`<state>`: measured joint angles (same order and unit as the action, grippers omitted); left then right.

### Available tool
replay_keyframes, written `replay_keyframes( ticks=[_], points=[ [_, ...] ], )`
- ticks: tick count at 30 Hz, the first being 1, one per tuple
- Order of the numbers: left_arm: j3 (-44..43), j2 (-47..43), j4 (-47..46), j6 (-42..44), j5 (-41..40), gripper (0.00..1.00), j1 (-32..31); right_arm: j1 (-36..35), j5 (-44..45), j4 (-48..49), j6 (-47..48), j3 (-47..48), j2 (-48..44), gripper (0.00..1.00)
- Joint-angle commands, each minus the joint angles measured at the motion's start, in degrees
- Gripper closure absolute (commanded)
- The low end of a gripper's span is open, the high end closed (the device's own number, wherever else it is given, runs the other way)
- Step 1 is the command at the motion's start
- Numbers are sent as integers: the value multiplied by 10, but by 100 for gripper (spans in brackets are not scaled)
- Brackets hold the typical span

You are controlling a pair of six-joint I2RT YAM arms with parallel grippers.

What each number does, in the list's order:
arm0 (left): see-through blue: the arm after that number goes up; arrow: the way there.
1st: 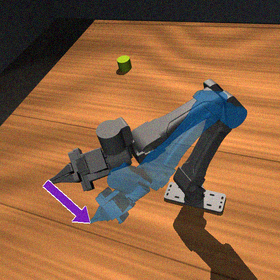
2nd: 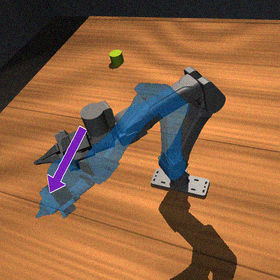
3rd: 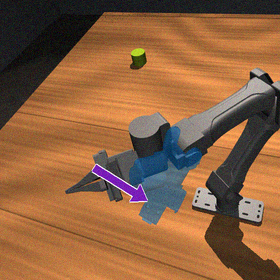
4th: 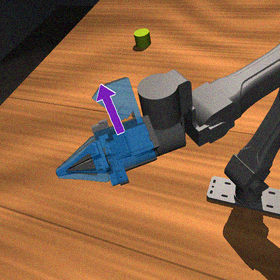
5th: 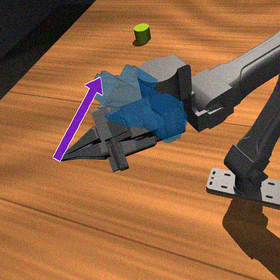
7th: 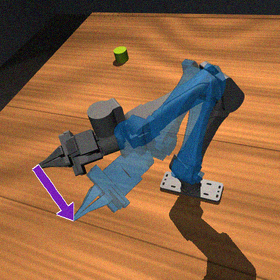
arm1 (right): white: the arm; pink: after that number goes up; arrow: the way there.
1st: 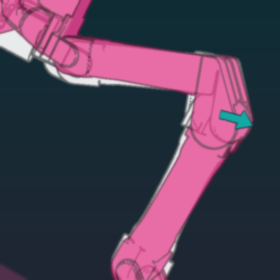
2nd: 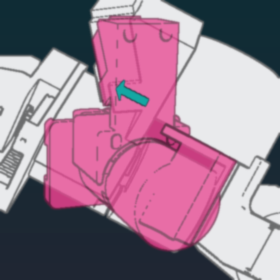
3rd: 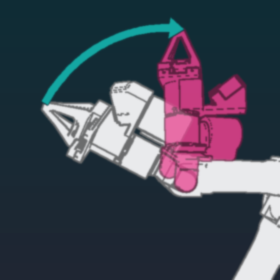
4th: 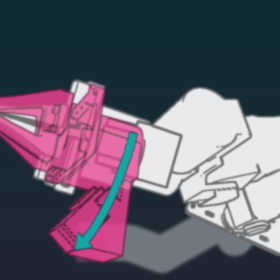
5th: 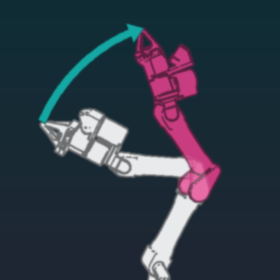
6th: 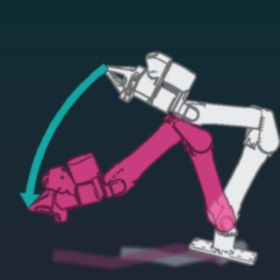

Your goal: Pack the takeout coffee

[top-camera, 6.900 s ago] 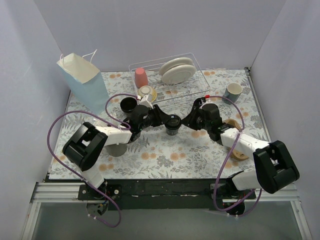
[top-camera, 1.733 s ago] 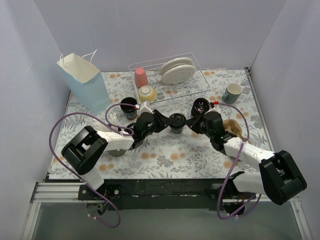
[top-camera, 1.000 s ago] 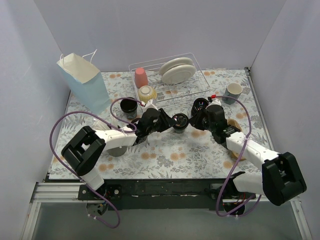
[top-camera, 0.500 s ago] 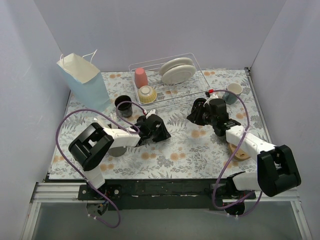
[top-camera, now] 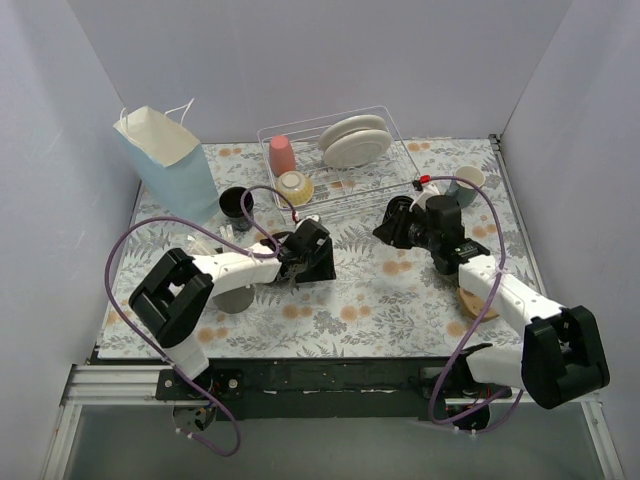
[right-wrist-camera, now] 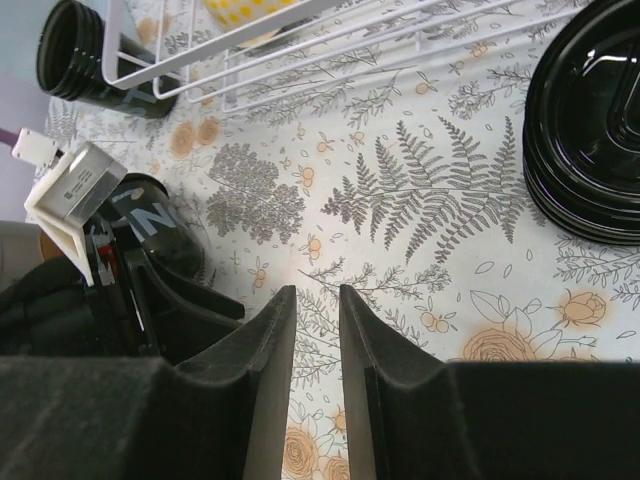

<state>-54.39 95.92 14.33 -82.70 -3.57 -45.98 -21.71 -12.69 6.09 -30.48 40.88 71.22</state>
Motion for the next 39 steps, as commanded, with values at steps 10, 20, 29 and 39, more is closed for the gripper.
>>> replay_keyframes(
  ticks=[10,20,29,39],
  points=[
    [-158,-117,249,80,-152,32,16,-6,-171,174,29,-53,-14,46],
    [-224,-246,311,108,-164,2,20,-177,-84,120,172,144,152,4],
    [-231,-319,340,123,-155,2,20,-252,-69,82,235,272,310,1],
    [-221,-384,336,122,-162,2,21,-293,-88,60,259,335,402,1]
  ],
)
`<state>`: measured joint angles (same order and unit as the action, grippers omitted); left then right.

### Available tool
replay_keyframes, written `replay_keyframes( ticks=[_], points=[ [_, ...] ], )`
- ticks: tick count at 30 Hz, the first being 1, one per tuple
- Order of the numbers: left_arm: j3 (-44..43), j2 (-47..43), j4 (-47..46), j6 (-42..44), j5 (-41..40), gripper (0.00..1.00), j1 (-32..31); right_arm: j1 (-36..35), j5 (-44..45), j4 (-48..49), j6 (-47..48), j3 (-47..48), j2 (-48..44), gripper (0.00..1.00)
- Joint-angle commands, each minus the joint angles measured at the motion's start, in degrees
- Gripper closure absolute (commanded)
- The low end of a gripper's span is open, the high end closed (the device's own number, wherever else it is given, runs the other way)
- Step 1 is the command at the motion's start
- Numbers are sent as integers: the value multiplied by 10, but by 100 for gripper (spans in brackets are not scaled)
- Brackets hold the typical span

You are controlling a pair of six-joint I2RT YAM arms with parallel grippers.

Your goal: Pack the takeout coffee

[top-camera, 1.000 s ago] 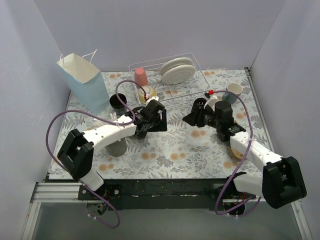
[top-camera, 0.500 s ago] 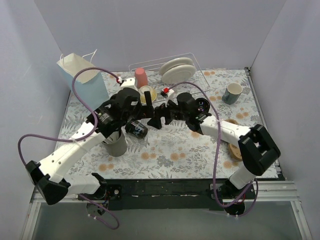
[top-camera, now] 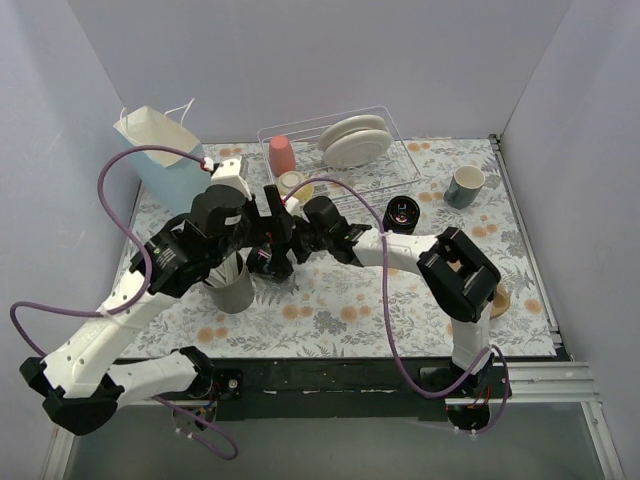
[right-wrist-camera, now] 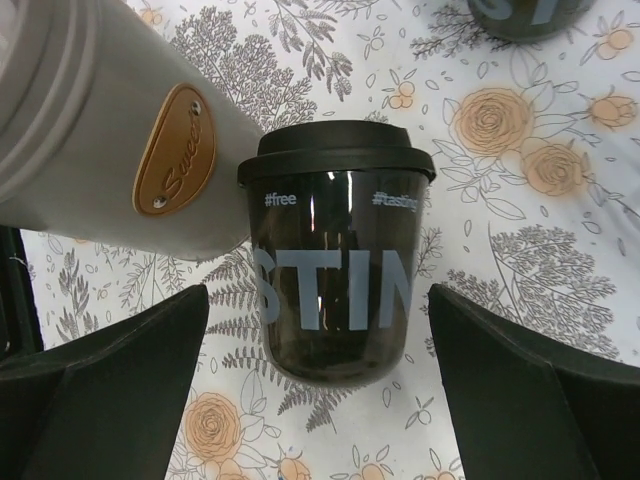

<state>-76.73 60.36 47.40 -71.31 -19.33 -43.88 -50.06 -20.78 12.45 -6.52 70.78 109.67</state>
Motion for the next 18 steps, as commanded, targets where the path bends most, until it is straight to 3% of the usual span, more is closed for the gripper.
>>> replay_keyframes(
  ticks=[1,10,18],
  points=[
    [1,-31,4,7,-4,2,-1,-13,9,-7,20,40,23,1],
    [-7,-60,7,14,-1,2,0,-31,101,-3,19,31,58,5],
    [10,-58,4,19,21,2,0,-30,129,92,12,-85,-20,23]
  ],
)
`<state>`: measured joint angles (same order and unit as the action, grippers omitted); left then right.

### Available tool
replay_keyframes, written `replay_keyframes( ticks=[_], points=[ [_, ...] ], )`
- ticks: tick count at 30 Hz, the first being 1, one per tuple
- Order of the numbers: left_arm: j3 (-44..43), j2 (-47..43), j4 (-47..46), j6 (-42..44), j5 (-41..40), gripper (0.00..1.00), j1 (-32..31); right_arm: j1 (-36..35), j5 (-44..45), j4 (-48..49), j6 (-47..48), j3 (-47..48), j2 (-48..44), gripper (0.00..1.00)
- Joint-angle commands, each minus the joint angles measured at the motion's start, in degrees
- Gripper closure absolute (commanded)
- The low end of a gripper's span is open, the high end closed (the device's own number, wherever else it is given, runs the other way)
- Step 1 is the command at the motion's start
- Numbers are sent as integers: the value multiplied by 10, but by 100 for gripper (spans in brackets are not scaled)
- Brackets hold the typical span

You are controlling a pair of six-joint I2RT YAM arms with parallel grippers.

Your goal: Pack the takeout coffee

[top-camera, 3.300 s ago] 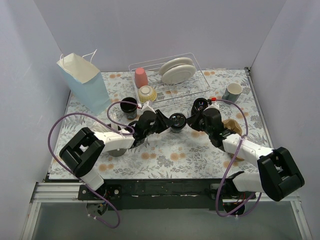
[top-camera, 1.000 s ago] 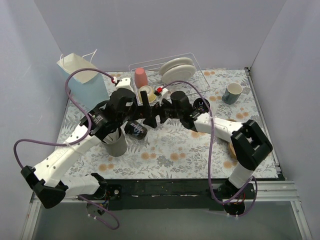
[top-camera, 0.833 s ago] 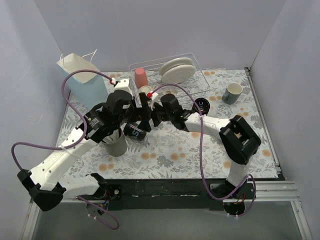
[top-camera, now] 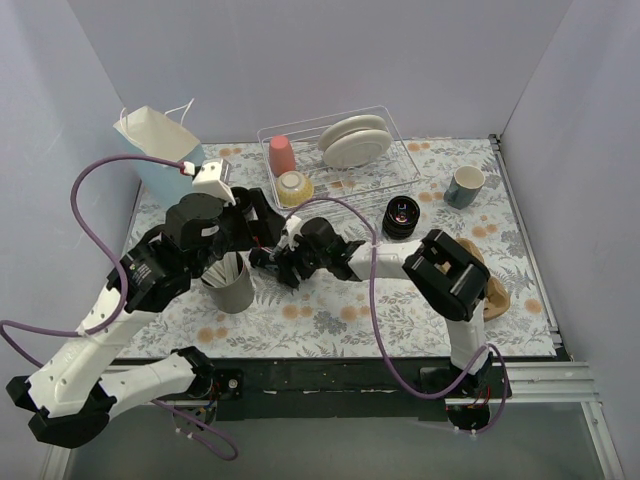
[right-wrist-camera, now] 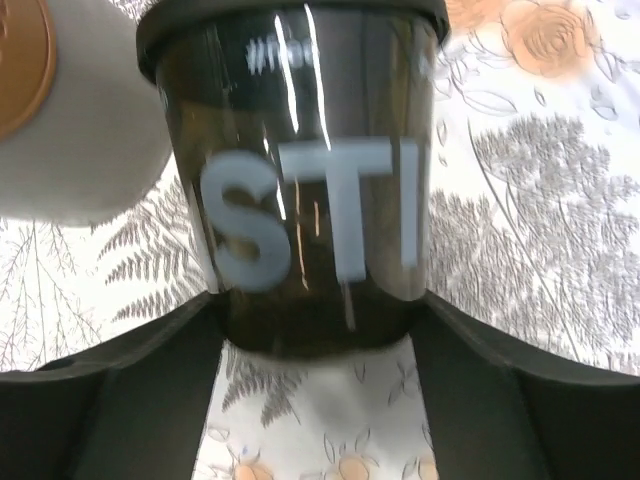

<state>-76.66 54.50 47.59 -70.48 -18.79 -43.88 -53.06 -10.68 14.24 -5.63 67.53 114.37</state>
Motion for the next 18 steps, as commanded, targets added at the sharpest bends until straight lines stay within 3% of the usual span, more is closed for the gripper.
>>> replay_keyframes(
  ticks=[1,5,7,13,18],
  points=[
    [10,3,2,9,20,2,-1,1,26,98,2,-67,-80,25],
    [18,4,-9,0,27,3,-1,7,19,142,5,-135,-168,34],
    [20,9,-14,-2,29,3,-1,13,9,147,10,-160,-197,34],
    [31,-1,-29,-1,67,4,-1,17,-46,98,55,-124,-175,14],
    [27,-12,-28,8,76,4,-1,17,-46,118,83,-101,-136,9]
  ],
)
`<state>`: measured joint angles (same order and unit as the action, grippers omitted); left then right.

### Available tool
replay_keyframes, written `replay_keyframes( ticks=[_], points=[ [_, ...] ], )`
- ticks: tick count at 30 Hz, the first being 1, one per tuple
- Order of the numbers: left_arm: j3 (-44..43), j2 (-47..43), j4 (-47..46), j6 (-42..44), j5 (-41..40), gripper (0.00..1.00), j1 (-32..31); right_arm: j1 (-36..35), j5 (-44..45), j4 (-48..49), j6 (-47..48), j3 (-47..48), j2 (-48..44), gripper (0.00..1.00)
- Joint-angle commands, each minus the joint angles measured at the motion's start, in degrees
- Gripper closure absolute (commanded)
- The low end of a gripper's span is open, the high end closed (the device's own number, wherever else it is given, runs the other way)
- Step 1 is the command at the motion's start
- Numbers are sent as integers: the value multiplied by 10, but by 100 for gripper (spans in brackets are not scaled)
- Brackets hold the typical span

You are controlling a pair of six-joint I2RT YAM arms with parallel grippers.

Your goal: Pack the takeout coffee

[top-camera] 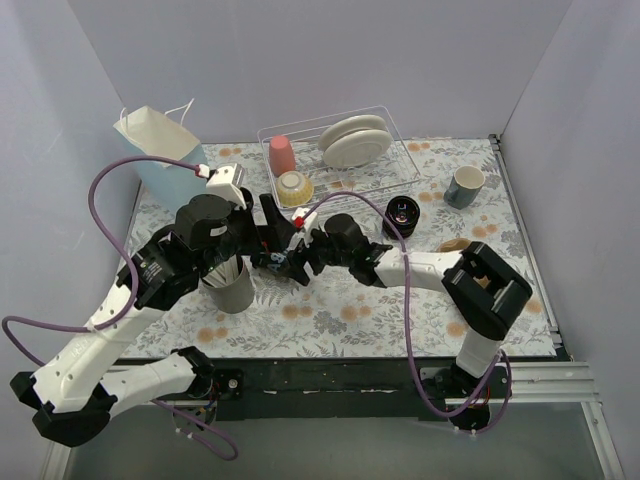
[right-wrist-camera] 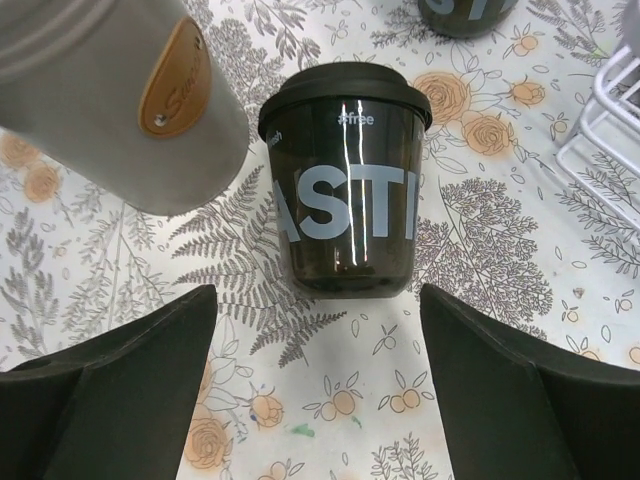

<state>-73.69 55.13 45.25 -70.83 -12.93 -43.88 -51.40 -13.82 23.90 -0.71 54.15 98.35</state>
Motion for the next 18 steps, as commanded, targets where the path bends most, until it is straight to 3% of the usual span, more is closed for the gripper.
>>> replay_keyframes(
  ticks=[1,13,17,18],
  points=[
    [-7,-16,1,11,11,4,-1,1,-19,24,39,35,31,8],
    [-12,-20,5,25,-1,3,-1,-15,-2,-2,31,116,136,7],
    [-13,-26,5,34,-1,3,-1,-18,24,21,19,113,145,16],
    [-14,-26,6,36,-1,3,0,-18,22,28,19,108,142,23]
  ],
)
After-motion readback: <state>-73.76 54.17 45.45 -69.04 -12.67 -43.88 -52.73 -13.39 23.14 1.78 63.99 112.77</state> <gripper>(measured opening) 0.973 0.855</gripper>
